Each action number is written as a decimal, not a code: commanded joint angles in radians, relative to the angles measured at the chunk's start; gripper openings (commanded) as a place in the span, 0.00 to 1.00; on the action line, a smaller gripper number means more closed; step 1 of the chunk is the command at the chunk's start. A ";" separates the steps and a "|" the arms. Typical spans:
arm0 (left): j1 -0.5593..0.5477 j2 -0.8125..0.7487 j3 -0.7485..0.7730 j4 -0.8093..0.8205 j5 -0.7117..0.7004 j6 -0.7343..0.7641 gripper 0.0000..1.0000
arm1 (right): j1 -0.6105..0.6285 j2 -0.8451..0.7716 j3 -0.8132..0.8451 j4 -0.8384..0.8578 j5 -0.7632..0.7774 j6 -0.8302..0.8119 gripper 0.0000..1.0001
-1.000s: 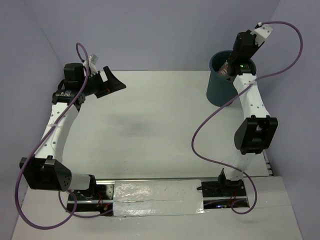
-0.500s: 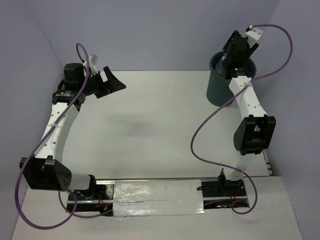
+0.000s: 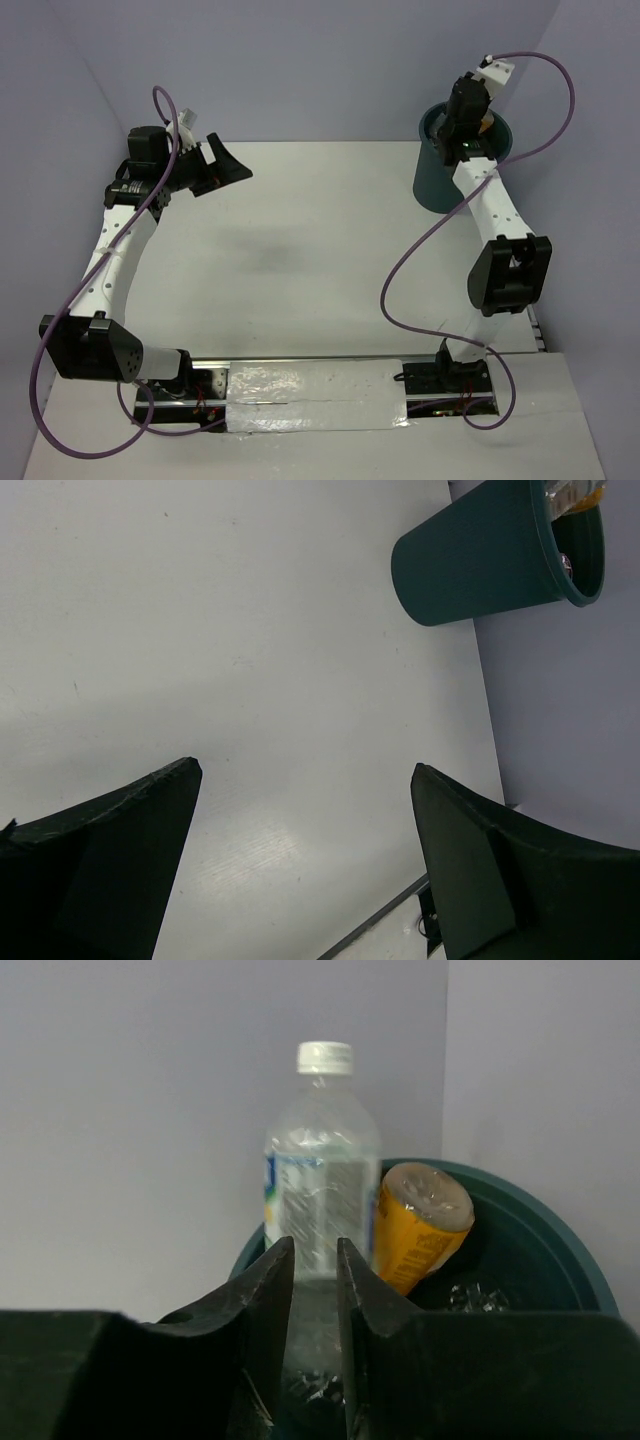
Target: Put the plastic bottles in the bin
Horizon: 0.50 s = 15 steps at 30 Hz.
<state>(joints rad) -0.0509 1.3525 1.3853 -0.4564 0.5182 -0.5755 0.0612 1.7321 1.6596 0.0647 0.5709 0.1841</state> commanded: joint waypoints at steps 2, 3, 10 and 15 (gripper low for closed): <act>0.005 -0.006 0.006 0.015 0.016 0.025 0.99 | 0.005 -0.080 -0.064 0.078 0.027 0.011 0.30; 0.005 -0.006 0.006 0.016 0.016 0.023 0.99 | 0.005 -0.089 -0.079 0.089 0.027 0.015 0.30; 0.005 -0.003 0.008 0.019 0.022 0.022 1.00 | 0.005 -0.163 -0.193 0.149 0.003 0.072 0.37; 0.005 -0.009 0.009 0.022 0.019 0.023 0.99 | 0.006 -0.204 -0.153 0.132 -0.005 0.075 0.48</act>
<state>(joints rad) -0.0509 1.3525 1.3853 -0.4561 0.5205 -0.5755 0.0620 1.6169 1.4654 0.1349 0.5648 0.2447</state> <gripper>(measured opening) 0.994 0.468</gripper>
